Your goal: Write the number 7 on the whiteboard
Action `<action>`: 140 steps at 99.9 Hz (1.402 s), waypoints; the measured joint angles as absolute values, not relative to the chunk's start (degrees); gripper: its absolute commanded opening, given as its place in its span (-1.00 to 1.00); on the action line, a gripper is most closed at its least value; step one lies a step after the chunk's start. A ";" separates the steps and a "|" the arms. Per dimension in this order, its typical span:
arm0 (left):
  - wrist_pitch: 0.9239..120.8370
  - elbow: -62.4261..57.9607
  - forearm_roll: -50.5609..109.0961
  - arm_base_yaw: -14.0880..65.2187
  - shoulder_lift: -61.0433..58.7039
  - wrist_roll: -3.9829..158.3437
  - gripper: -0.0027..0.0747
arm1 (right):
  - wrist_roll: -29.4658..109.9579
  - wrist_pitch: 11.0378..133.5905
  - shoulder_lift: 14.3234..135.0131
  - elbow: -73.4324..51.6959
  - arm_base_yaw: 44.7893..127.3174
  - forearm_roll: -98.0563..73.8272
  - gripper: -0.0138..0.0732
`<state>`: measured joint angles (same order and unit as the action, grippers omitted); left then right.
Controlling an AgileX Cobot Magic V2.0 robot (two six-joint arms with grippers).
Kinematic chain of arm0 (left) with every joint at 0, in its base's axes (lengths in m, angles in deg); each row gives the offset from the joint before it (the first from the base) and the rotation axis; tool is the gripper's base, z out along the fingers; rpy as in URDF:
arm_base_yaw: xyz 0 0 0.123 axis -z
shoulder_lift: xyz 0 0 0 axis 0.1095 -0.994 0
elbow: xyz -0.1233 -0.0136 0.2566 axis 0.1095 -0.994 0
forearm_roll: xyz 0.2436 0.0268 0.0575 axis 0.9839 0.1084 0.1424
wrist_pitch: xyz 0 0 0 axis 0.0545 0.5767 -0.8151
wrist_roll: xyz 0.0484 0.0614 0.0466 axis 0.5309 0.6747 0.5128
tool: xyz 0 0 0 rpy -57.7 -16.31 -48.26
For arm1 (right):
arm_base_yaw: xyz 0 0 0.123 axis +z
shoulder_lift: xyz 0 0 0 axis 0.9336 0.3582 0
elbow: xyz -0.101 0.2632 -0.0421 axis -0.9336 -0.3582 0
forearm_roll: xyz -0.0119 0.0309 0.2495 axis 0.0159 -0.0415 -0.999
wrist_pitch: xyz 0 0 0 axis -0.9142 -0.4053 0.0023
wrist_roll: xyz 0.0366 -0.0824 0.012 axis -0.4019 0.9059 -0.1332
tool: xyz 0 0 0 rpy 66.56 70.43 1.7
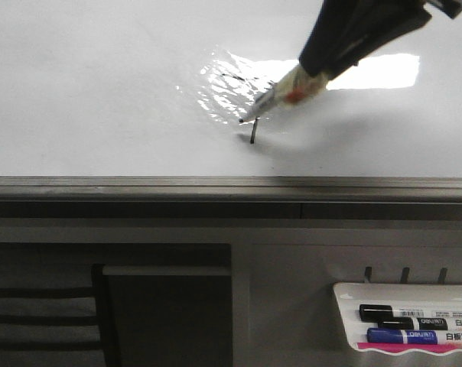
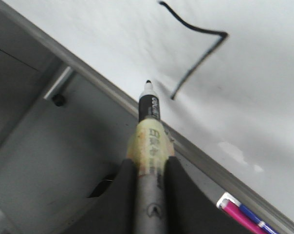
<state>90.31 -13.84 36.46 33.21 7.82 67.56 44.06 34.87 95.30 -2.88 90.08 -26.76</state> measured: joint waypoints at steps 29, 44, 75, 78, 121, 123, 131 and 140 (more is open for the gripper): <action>89.86 -10.72 28.05 33.21 -1.54 75.09 -0.83 | 65.51 22.96 89.63 0.87 90.08 -31.48 -0.83; 89.96 -7.90 23.62 33.50 -4.44 80.52 -0.83 | 70.81 19.99 88.23 1.12 90.08 -31.48 -0.83; 86.56 -7.00 21.80 41.20 -5.66 87.49 -0.82 | 83.02 17.06 88.04 1.24 90.08 -31.48 -0.83; 85.77 -7.00 21.80 41.93 -5.74 87.71 -0.81 | 83.72 16.93 88.04 1.24 90.08 -31.48 -0.83; 81.05 -6.87 21.36 48.89 -8.08 90.74 0.09 | 90.46 15.23 88.04 1.24 90.08 -31.48 -0.83; 80.76 -6.87 21.37 49.11 -8.36 90.74 0.11 | 90.62 15.23 88.04 1.24 90.08 -31.48 -0.83; 79.68 -6.76 21.37 49.95 -9.34 91.01 0.11 | 91.24 15.23 88.04 1.24 90.08 -31.48 -0.83; 79.15 -6.10 21.37 51.19 -10.89 91.11 0.11 | 92.01 15.12 88.04 1.24 90.08 -31.48 -0.83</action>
<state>79.15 -6.10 21.37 51.19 -10.89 91.11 92.01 15.12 88.04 1.24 90.08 -31.48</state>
